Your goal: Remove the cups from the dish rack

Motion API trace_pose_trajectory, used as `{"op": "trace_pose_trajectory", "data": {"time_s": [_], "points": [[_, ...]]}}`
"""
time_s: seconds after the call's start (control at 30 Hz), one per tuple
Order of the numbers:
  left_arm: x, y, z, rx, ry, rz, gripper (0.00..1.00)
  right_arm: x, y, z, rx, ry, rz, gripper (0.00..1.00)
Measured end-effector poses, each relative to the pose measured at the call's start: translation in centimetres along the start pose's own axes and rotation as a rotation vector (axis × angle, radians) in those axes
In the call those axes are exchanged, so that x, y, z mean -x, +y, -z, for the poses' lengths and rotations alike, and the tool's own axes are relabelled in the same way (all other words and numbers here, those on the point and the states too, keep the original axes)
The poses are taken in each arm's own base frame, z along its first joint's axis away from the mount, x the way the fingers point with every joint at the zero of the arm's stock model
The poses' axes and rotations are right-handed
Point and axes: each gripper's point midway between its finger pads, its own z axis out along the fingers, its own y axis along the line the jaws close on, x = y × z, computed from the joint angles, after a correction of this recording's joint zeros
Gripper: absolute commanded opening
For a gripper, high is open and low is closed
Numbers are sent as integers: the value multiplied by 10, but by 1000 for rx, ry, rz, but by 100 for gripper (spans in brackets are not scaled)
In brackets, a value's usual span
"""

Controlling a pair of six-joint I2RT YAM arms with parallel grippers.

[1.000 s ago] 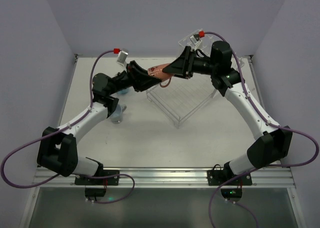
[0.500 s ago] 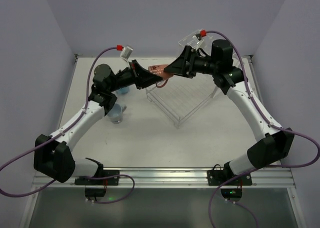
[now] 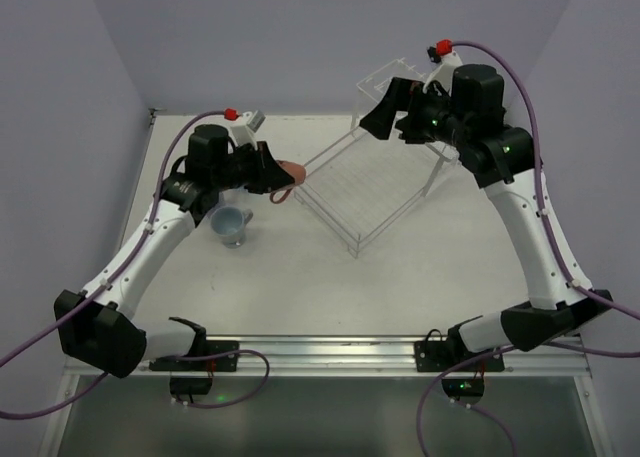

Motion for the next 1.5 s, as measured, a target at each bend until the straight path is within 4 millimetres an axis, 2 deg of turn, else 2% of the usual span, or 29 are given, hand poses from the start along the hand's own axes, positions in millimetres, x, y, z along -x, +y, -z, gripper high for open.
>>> {"op": "trace_pose_trajectory", "data": {"time_s": [0.13,0.3,0.43,0.67,0.83,1.03,1.5], "points": [[-30,24,11,129,72,12,0,19,-29,-2,-181,-26,45,99],[-68,40,18,241,169,17,0,1,-60,-6,-299,35,57,99],[-97,44,22,318,238,-9,0,-5,-67,-6,-326,52,62,99],[-140,47,25,425,344,-71,0,5,-76,12,-406,14,102,99],[-159,72,23,560,411,-85,0,15,-93,26,-505,-13,122,99],[-183,102,22,680,501,-87,0,17,-107,35,-554,-9,117,99],[-209,126,16,755,609,-89,0,36,-117,53,-605,-59,115,99]]}}
